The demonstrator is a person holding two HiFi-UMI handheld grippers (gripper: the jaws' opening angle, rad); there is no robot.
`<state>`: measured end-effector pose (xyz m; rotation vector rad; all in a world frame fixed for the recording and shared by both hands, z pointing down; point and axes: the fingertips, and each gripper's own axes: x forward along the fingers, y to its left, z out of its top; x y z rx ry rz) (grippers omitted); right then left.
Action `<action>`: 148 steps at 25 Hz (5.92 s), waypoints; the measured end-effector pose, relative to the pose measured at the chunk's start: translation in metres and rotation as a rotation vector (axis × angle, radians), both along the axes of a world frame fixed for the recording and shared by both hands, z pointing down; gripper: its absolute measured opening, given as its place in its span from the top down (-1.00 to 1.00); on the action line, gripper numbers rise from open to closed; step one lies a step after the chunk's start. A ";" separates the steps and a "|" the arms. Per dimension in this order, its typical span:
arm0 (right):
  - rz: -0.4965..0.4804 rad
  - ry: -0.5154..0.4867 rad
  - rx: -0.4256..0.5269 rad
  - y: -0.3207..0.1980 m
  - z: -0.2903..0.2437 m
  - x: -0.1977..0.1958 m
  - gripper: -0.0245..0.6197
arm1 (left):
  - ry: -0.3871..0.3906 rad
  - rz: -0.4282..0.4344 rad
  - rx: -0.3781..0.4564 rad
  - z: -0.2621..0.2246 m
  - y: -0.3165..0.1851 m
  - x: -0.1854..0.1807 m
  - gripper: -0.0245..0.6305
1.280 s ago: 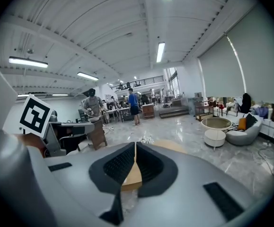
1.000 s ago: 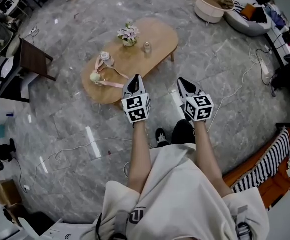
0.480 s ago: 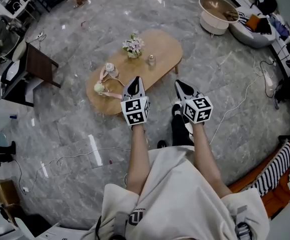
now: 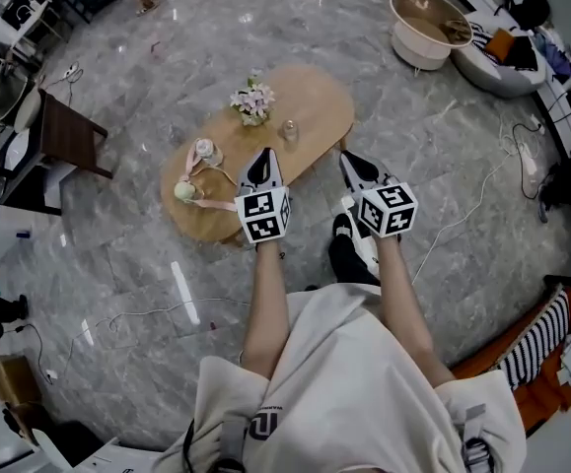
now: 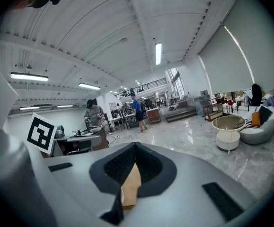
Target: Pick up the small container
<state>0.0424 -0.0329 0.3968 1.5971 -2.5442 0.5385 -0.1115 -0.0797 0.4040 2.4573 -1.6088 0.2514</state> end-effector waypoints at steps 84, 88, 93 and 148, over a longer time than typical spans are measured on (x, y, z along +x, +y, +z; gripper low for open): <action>-0.325 0.064 -0.448 -0.236 0.359 0.009 0.71 | -0.034 0.066 -0.355 0.497 -0.250 0.066 0.12; -0.240 -0.025 -0.473 -0.251 0.359 0.011 0.71 | -0.067 0.106 -0.353 0.505 -0.261 0.074 -0.02; -0.243 -0.048 -0.492 -0.263 0.359 0.001 0.71 | -0.083 0.131 -0.323 0.506 -0.281 0.085 -0.09; -0.065 -0.089 -0.347 -0.225 0.290 0.039 0.71 | -0.256 0.157 -0.369 0.460 -0.264 0.085 -0.09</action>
